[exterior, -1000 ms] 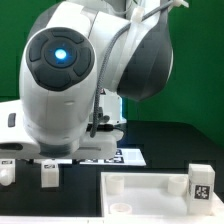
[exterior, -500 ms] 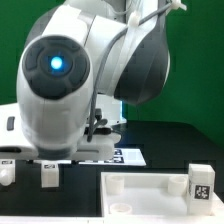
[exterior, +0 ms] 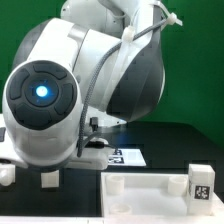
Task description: Assemble square table
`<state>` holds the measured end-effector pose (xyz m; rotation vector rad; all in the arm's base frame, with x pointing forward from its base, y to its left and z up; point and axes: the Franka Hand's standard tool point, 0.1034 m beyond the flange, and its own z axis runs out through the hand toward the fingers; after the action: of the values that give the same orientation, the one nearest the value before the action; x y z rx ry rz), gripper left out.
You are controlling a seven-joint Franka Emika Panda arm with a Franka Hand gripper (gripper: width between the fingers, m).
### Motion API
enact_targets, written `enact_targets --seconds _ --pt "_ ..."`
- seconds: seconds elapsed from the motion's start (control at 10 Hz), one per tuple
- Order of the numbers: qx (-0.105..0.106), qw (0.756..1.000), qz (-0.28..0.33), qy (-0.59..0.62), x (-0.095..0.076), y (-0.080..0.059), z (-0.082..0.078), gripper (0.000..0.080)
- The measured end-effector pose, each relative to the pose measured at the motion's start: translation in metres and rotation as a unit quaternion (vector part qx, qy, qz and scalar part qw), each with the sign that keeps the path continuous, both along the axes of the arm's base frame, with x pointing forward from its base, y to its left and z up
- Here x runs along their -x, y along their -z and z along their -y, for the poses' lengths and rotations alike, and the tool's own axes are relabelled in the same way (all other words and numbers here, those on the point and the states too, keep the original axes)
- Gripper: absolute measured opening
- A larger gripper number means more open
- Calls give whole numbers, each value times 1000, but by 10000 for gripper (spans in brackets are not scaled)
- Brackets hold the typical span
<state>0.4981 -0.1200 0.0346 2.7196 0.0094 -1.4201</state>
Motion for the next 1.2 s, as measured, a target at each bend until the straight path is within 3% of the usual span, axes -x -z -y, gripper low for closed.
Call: enact_targets --seconds 0.3,0.6,0.8,1.0,1.1,1.2 --pt "1 1000 -19 3 15 18 0 648" --pt "41 997 -50 42 32 18 4 648" --pt "40 997 -50 41 32 20 4 648" --pt "40 997 -50 42 32 20 5 377" --pt "40 997 -50 42 32 20 5 377" --pt "40 997 -50 42 32 20 5 279"
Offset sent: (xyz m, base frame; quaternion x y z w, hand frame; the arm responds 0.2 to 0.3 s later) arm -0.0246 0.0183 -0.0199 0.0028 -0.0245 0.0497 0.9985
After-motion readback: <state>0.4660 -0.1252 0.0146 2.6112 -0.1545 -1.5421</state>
